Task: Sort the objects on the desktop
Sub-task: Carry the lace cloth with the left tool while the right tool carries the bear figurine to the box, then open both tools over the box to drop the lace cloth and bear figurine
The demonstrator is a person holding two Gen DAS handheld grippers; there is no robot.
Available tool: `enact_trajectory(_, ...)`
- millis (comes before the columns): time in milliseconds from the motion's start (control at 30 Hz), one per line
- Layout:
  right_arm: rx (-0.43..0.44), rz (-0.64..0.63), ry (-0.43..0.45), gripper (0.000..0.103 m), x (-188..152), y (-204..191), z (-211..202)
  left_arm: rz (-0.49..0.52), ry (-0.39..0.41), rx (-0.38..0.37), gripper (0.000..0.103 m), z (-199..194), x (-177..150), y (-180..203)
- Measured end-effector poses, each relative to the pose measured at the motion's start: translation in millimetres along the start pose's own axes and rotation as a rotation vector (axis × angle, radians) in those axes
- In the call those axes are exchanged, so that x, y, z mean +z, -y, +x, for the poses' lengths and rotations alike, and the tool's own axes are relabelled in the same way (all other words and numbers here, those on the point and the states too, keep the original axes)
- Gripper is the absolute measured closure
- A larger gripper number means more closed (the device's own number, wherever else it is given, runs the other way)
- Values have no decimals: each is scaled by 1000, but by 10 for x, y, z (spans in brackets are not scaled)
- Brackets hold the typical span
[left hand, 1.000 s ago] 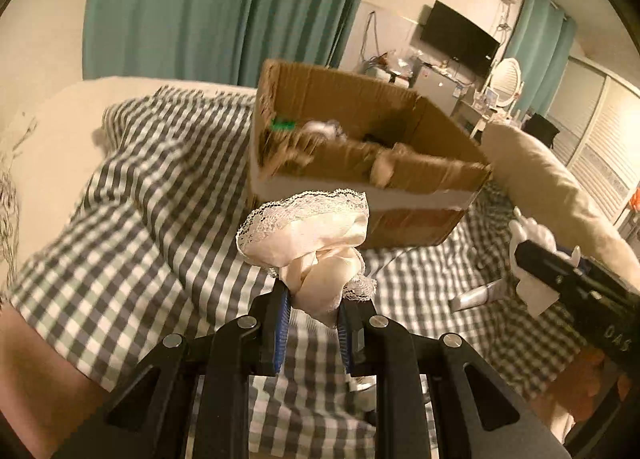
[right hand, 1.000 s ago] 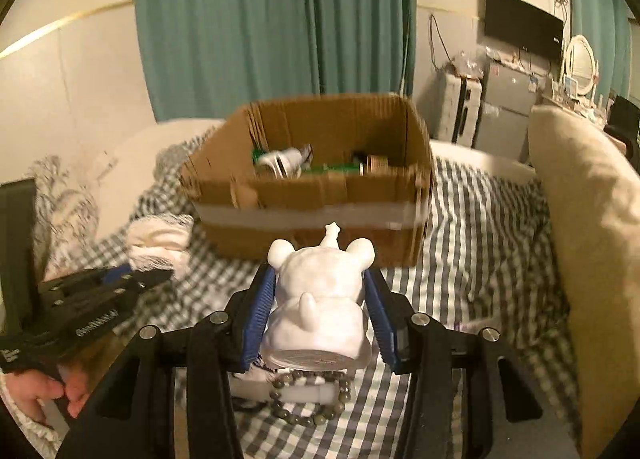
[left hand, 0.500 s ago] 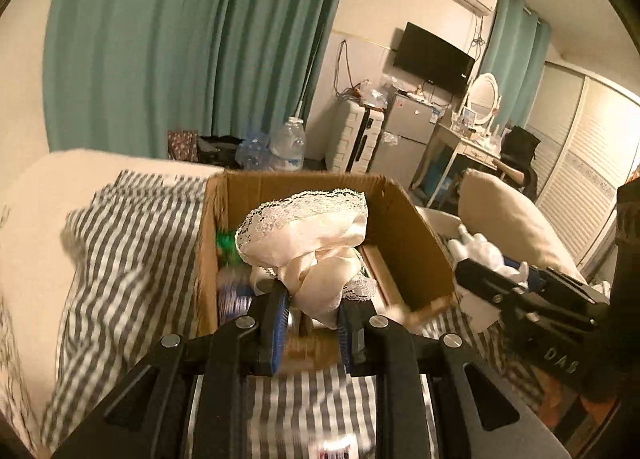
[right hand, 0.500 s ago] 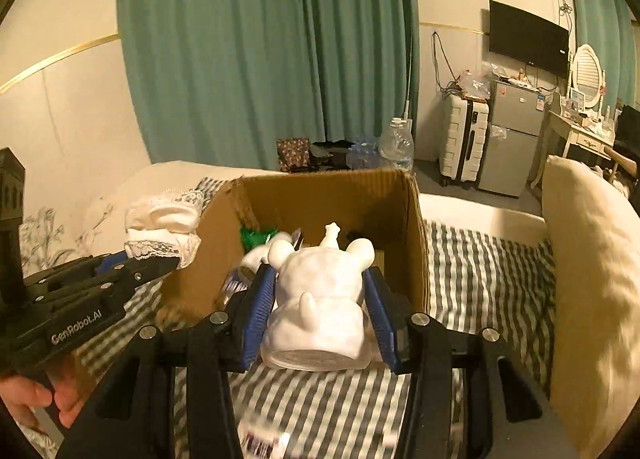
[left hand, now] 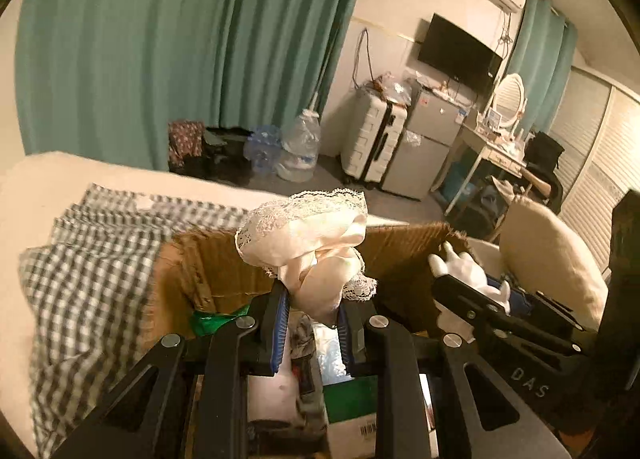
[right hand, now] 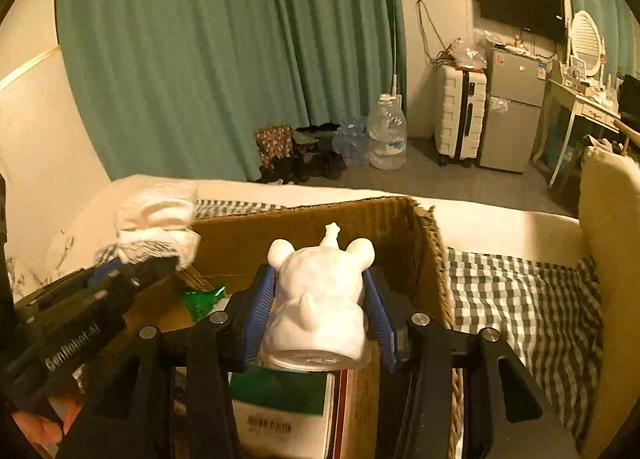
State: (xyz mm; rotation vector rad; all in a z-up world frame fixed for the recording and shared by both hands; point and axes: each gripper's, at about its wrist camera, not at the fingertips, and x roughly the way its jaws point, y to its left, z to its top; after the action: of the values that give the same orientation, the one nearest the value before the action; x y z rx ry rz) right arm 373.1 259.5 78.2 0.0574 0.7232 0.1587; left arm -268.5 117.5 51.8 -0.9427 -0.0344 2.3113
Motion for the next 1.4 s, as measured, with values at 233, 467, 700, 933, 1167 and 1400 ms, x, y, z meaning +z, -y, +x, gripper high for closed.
enact_trajectory(233,19,19,-39,58,-55,84,143,70,-81,18,82,251,-99,80)
enact_trajectory(467,14,62,-46,55,-50,147,177,93,-161,50,71,403,-154,140)
enact_trajectory(700,13,68,-21,8,-108,111,104,69,-144,127,5,315,-207,132)
enact_trajectory(933,10,53,76,8,-270,50,-355,89,-59,139,4,-50,-353,205)
enact_trajectory(1167,-28,99,130,8,-548,389,-1278,78,22,91,0,-922,-426,196)
enact_trajectory(1400,-92,96,139,8,-799,562,-1987,101,60,93,0,-1768,-796,72)
